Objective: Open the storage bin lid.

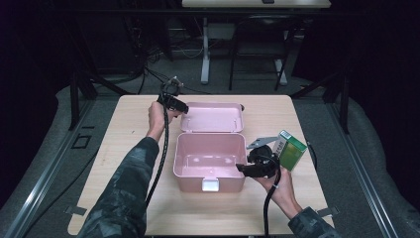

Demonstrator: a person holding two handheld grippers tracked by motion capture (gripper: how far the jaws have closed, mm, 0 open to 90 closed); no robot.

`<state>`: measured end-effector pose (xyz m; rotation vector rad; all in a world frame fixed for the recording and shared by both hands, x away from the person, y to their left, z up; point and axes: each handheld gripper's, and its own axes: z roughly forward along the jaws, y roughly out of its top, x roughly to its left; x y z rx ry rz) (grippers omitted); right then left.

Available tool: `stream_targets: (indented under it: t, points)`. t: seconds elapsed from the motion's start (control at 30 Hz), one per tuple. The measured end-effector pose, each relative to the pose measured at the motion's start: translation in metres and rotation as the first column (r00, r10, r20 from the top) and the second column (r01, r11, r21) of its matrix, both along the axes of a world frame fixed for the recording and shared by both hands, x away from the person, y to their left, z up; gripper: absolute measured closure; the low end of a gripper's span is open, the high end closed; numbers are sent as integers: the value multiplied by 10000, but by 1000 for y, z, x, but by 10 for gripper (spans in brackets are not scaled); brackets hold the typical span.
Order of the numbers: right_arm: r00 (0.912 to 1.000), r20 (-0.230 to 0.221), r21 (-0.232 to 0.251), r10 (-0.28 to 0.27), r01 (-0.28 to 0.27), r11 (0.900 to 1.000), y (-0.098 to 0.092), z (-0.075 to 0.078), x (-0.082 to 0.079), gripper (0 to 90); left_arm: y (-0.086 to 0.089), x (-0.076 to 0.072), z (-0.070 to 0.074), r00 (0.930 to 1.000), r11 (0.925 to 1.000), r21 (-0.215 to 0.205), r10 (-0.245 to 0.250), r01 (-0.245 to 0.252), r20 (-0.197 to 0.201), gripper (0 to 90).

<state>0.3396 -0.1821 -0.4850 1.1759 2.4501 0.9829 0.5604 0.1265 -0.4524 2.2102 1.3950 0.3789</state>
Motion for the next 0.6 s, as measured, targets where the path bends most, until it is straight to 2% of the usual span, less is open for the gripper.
stream_targets:
  t: [0.03,0.07,0.1,0.17,0.2,0.23,0.27,0.3,0.33,0.37,0.4,0.43,0.47,0.5,0.57,0.6]
  points:
    - [10000,-25,19,-6,7,10000,0,0,0,486,0,0,0,10000,10000,0,0,0,0,306]
    - [10000,-29,-21,15,-15,10000,0,0,0,477,6,-5,8,9996,9999,-110,-78,81,274,293]
    - [10000,-27,-4,8,-8,10000,1,0,0,466,6,-5,8,9996,9999,-110,-78,81,274,272]
    - [10000,-55,-29,69,-69,10000,2,0,-1,447,13,-15,24,9976,9993,91,-364,359,595,228]
    - [10000,-55,-29,69,-69,10000,2,0,-1,447,13,-15,24,9976,9993,91,-364,359,595,212]
    - [10000,-62,-62,52,-53,10000,2,0,-1,437,15,-19,29,9968,9991,89,-429,424,674,212]
    - [9999,-129,-52,-6,6,10000,2,1,-1,419,20,-26,36,9963,9979,119,-636,630,582,185]
    - [9999,-129,-52,-6,6,10000,2,1,-1,419,20,-26,36,9963,9979,119,-636,630,582,163]
    - [9999,-139,-62,1,-2,10000,1,1,0,406,24,-35,41,9950,9967,284,-777,761,627,154]
    - [9999,-139,-62,1,-2,10000,1,1,0,406,24,-35,41,9950,9967,284,-777,761,627,149]
    - [10000,-88,-93,-20,19,10000,1,2,-1,387,27,-46,45,9934,9948,364,-968,947,608,144]
    - [10000,-88,-93,-20,19,10000,1,2,-1,387,27,-46,45,9934,9948,364,-968,947,608,131]
    - [10000,-60,-61,-49,48,10000,0,3,-1,385,29,-58,49,9901,9936,308,-1114,1091,849,127]
    - [10000,-60,-61,-49,48,10000,0,3,-1,385,29,-58,49,9901,9936,308,-1114,1091,849,129]
    - [10000,-44,-143,0,0,9999,-1,4,-1,374,31,-69,52,9869,9914,379,-1284,1252,978,123]
    - [9999,-52,-198,89,-90,9998,-2,4,-1,371,33,-79,54,9847,9900,379,-1391,1358,1052,107]
